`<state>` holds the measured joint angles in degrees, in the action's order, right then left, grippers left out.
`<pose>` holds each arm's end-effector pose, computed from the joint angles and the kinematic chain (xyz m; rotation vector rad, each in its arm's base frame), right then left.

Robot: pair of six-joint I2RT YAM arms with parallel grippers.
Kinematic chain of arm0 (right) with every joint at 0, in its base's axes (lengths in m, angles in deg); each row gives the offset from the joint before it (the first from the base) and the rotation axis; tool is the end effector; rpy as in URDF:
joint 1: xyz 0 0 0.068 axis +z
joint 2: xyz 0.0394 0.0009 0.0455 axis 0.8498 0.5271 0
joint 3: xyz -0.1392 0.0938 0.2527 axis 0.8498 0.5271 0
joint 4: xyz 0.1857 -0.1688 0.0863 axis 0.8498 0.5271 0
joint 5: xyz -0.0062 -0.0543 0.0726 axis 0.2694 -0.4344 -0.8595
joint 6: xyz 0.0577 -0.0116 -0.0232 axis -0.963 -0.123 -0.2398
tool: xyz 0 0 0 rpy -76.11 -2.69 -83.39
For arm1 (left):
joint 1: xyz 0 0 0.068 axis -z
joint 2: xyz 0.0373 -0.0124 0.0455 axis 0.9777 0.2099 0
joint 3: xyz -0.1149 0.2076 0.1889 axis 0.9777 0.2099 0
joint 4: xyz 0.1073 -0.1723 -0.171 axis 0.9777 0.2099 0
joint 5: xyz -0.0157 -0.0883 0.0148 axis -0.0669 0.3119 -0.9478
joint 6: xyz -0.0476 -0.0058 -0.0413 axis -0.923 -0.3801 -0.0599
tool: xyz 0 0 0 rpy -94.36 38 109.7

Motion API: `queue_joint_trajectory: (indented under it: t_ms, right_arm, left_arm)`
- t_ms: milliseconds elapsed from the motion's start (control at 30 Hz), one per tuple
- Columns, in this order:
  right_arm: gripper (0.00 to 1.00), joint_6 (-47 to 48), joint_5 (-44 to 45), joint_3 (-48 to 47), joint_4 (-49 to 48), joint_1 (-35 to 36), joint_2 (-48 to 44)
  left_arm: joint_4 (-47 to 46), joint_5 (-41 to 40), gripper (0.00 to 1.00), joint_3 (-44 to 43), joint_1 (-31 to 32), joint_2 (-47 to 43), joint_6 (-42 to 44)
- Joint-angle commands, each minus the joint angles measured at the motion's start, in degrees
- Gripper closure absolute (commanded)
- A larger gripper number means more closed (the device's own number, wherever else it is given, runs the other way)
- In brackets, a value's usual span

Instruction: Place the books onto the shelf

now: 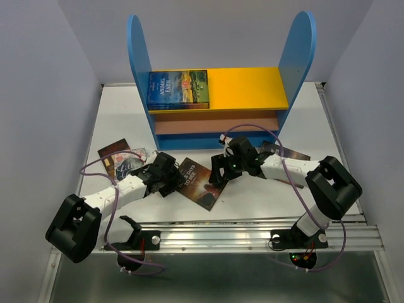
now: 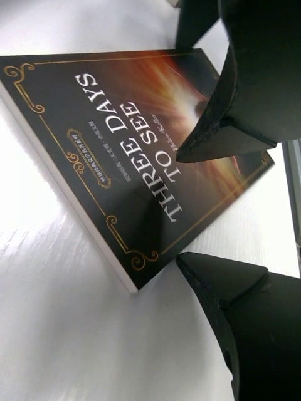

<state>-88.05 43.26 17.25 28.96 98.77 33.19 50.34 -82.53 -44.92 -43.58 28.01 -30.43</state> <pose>0.2402 0.2264 0.1876 -0.5490 2.5044 0.8681 0.1800 -0.1195 0.1823 -0.6916 2.5020 -0.6261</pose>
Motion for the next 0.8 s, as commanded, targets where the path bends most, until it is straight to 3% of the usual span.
queue_joint_trajectory:
  t_ms: [0, 233, 467, 767]
  right_arm:
    - [0.21, -5.5, -5.3, -1.3, -2.4, 0.2, -3.7]
    - [0.34, -10.0, -12.1, -3.2, -3.7, 0.2, -3.7]
    - [0.43, -10.2, -11.2, -2.5, -3.7, 0.2, -0.9]
    - [0.73, -7.8, -6.5, -4.5, 1.5, 0.2, 2.3]
  left_arm:
    - [-0.3, -2.4, 0.35, -0.5, -0.3, 0.9, -0.5]
    - [-3.5, 0.1, 0.40, 0.8, -0.4, 3.6, -1.1]
    - [-3.6, 0.5, 0.42, 1.3, -0.4, 3.7, -1.6]
    - [-3.5, 0.5, 0.42, 1.8, -0.3, 1.6, -1.6]
